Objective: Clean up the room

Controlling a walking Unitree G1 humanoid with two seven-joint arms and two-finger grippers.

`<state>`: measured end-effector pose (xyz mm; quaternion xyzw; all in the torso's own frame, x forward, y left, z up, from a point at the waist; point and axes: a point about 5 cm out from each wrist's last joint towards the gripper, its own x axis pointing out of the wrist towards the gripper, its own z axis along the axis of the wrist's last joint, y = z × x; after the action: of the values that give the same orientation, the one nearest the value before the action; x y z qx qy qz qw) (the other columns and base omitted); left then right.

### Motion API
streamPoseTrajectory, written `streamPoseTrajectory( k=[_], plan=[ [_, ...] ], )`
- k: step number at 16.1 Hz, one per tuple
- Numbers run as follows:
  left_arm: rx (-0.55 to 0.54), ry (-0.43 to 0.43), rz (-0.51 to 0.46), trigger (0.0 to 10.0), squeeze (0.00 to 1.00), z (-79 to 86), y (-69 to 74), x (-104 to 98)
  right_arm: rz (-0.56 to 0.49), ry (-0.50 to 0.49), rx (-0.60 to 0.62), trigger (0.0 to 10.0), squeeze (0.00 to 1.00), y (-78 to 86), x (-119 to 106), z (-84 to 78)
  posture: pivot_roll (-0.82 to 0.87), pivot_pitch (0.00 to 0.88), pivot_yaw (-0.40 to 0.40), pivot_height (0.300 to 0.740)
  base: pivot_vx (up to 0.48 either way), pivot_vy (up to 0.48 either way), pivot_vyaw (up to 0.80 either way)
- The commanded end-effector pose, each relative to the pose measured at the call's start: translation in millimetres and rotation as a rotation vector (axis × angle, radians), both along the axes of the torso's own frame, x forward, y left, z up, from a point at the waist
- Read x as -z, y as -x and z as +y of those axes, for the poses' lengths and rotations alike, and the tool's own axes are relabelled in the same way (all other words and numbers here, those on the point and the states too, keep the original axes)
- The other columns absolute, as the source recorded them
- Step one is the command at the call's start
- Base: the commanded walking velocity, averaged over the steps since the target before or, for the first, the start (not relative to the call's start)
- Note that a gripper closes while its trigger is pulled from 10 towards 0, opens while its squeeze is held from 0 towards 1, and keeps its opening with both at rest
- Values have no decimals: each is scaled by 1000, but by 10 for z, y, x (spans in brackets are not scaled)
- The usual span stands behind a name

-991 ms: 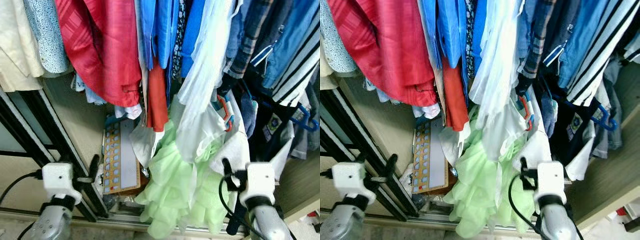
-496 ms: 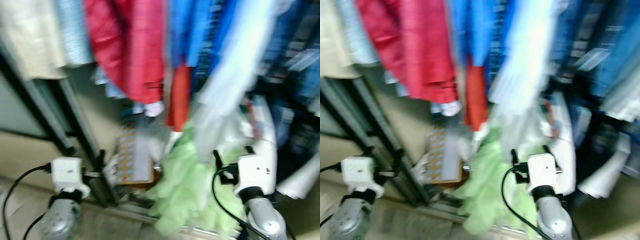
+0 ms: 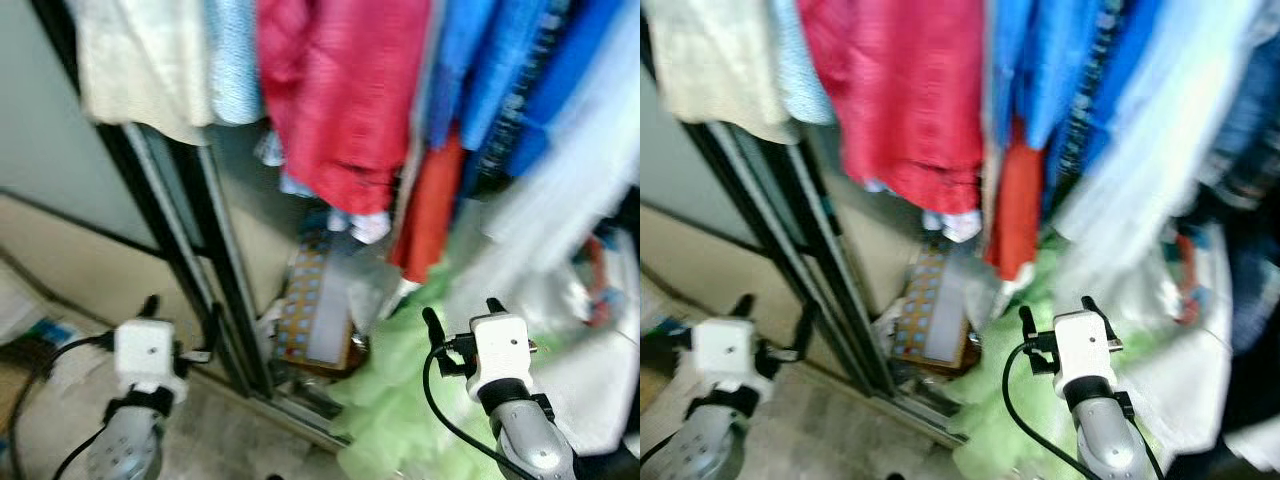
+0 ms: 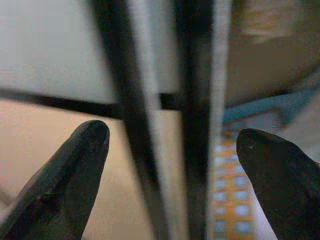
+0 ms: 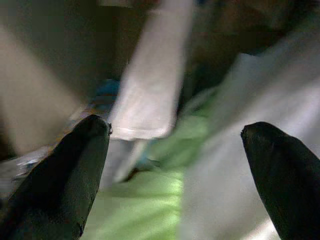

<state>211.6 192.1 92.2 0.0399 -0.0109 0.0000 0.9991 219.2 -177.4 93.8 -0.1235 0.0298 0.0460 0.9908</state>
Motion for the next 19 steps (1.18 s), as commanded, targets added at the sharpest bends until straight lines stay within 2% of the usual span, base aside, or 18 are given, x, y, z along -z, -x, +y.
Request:
streamPoseTrajectory(
  k=[1, 2, 5, 7, 8, 11, 13, 16, 18, 19],
  plan=[
    [-16, -8, -10, 10000, 0, -7, 14, -35, -32, 10, -89, 10000, 0, 28, -98, 67, -37, 87, 6, 740, 0, 0, 800],
    [-16, 2, -9, 10000, 0, -12, 3, -30, -34, 21, -126, 10000, 0, 20, -112, 77, -39, 85, 0, 740, 0, 0, 800],
    [-65, 26, 2, 10000, 0, 21, -26, -7, -53, 12, -110, 10000, 0, -78, -147, 44, -39, 75, -9, 740, 0, 0, 800],
    [-105, 54, -10, 10000, 0, 27, -67, 2, -51, -16, -124, 10000, 0, -126, -124, 99, -30, 49, -29, 740, 0, 0, 356],
    [-142, 75, -29, 10000, 0, 19, -125, -19, -50, -8, -157, 10000, 0, -188, -112, 163, -20, 29, -55, 740, 0, 0, 0],
    [-127, 39, -101, 10000, 0, -52, -290, -172, -80, 18, -222, 10000, 0, -459, -208, 272, 27, 0, -127, 740, 0, 0, 0],
    [-142, 37, -125, 10000, 0, -12, -358, -232, -103, 47, -219, 10000, 0, -628, -242, 338, 42, 0, -113, 740, 0, 0, 0],
    [-79, 0, -124, 10000, 0, -60, -359, -232, -100, 34, -182, 10000, 0, -654, -172, 368, 11, 18, -30, 740, 0, 0, 0],
    [-70, -38, -125, 10000, 0, -96, -366, -227, -78, 35, -109, 10000, 0, -620, -110, 231, -7, 17, -13, 740, 0, 0, 0],
    [-78, -52, -116, 10000, 0, -99, -347, -178, -56, -1, -47, 10000, 0, -589, -66, 114, 1, 0, -16, 740, 0, 0, 0]
  ],
)
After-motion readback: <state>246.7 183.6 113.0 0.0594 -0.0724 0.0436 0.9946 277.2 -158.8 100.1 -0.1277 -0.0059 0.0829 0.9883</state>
